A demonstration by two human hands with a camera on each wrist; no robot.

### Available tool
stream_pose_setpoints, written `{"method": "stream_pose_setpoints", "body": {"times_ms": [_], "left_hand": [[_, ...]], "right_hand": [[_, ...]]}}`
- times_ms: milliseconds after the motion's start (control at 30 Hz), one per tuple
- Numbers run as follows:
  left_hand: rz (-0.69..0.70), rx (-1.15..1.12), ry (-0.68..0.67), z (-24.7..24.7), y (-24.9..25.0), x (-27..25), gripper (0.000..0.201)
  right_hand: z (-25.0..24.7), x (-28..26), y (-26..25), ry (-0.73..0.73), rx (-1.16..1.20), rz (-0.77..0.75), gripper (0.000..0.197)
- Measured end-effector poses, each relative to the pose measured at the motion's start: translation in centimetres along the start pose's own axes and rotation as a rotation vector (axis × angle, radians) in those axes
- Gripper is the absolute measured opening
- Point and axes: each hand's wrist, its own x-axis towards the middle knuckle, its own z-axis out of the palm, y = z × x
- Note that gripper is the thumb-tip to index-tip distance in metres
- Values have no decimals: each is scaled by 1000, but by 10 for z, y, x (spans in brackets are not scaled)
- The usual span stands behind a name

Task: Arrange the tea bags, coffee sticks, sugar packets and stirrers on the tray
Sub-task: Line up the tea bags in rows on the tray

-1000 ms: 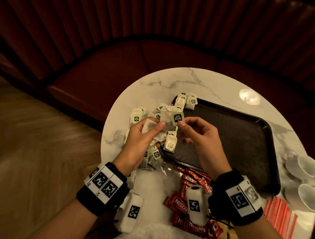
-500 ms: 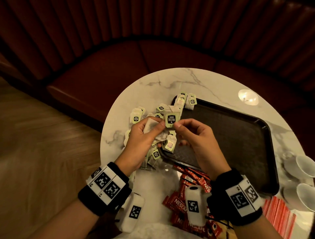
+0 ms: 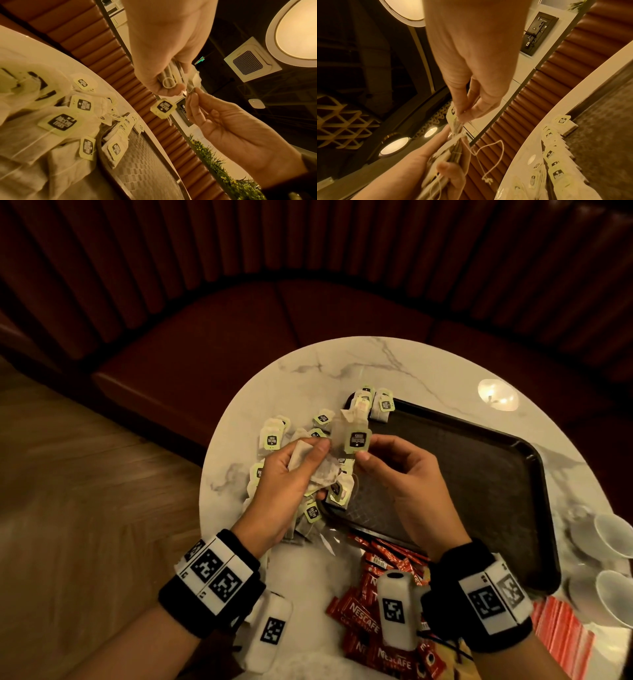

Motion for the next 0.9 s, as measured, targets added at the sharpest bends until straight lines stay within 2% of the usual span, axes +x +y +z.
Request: {"method": "stream_pose_setpoints", "body": {"times_ms": [67,133,300,433,567,733,900], "left_hand": [[-10,-8,2,-3,-2,1,26],[-22,-2,13,-8,-4,2,28],[-109,70,30,-18,-13,0,18],[-169,130,27,-23,-18,0,19],[-182,162,37,-25,-20,2,15],[-196,176,58,-27,-22,5,14],[-198,177,64,-27,-23,6,14]], "right_hand": [[-5,3,-2,29,-39,-27,21],[-13,12,3,81,-25,9,18],[-56,75,59,270,-32,206,15],[-80,132,95,398,-16,349,14],[-84,170,107,387,-18,405,13],[-85,192,116,337,-78,418,12],[-95,199,127,346,-169,413,27]]}}
